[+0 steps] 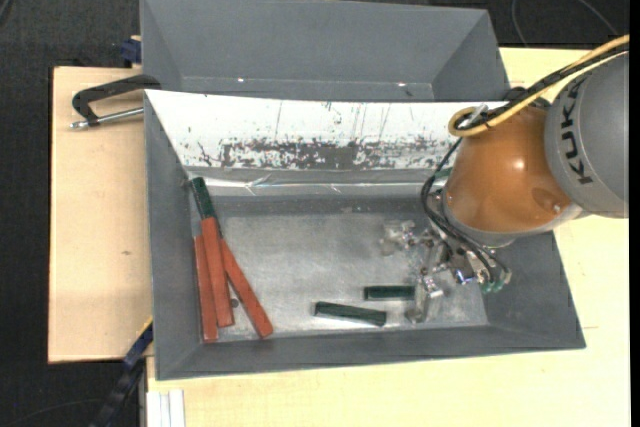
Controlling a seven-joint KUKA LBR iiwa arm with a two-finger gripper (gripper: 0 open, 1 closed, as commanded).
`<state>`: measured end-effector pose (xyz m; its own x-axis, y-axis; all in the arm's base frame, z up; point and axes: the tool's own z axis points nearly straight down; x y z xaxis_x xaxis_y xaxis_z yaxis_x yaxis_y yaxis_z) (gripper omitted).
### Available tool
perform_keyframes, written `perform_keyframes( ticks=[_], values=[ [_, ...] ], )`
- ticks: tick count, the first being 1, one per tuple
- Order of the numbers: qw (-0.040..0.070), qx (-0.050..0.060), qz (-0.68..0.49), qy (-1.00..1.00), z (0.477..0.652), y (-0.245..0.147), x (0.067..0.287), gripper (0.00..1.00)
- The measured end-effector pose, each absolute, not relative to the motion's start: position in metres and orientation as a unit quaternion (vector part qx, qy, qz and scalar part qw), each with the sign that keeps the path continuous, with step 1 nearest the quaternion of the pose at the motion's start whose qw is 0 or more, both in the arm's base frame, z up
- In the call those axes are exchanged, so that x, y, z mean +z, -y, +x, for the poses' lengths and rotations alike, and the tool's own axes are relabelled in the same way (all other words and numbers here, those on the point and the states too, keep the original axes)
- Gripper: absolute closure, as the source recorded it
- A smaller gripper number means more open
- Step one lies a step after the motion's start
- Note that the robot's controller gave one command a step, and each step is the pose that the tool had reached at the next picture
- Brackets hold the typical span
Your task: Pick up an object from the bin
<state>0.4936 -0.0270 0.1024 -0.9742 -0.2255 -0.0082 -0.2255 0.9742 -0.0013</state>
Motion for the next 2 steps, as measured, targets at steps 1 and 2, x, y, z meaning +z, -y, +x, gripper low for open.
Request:
perform_keyframes(
  ticks=[1, 2],
  values=[
    [0.003, 0.0, -0.127, -0.992, 0.501, 0.025, 0.101, 0.0],
    [-0.001, 0.001, -0.13, -0.992, 0.49, 0.034, 0.069, 0.0]
  ],
)
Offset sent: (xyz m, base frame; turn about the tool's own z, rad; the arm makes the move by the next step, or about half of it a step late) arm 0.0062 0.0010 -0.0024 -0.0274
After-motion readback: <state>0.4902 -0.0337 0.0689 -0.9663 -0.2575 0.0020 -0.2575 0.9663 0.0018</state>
